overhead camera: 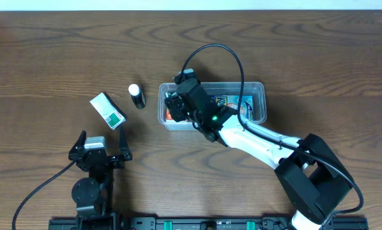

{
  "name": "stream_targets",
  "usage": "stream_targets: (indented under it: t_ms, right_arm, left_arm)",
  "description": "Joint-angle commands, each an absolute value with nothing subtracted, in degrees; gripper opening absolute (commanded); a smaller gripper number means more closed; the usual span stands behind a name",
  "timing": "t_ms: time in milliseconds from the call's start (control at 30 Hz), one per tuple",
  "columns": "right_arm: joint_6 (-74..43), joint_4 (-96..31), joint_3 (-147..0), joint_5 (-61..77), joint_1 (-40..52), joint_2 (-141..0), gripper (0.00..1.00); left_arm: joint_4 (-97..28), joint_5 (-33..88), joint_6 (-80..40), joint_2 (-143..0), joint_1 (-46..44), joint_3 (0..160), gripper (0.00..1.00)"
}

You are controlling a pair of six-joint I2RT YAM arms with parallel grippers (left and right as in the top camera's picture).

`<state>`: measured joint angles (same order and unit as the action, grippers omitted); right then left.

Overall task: Pack container
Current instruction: 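Lower the green tin into the container's left compartment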

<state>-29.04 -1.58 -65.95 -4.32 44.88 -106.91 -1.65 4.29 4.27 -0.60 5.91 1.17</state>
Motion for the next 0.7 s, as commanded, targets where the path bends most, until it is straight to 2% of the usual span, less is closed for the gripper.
stream_targets:
  t_ms: [0, 333, 467, 667]
  right_arm:
    - [-32.01, -1.72, -66.72, -8.14, 46.48, -107.18, 0.45]
    - [-33.47, -0.95, -66.72, -9.06, 46.96, -107.83, 0.49]
    - [-34.39, 0.05, -66.72, -8.99, 46.96, -109.19, 0.58]
    - [-34.7, 0.84, -66.72, -8.75, 46.96, -109.84, 0.59]
  left_arm:
    - [-3.62, 4.93, 3.79, -0.3, 6.2, 0.23, 0.98]
    - [-3.62, 4.95, 3.79, -0.3, 6.2, 0.23, 0.98]
    - [-3.62, 4.93, 3.79, -0.3, 6.2, 0.23, 0.98]
    - [-3.62, 4.95, 3.79, -0.3, 6.2, 0.23, 0.98]
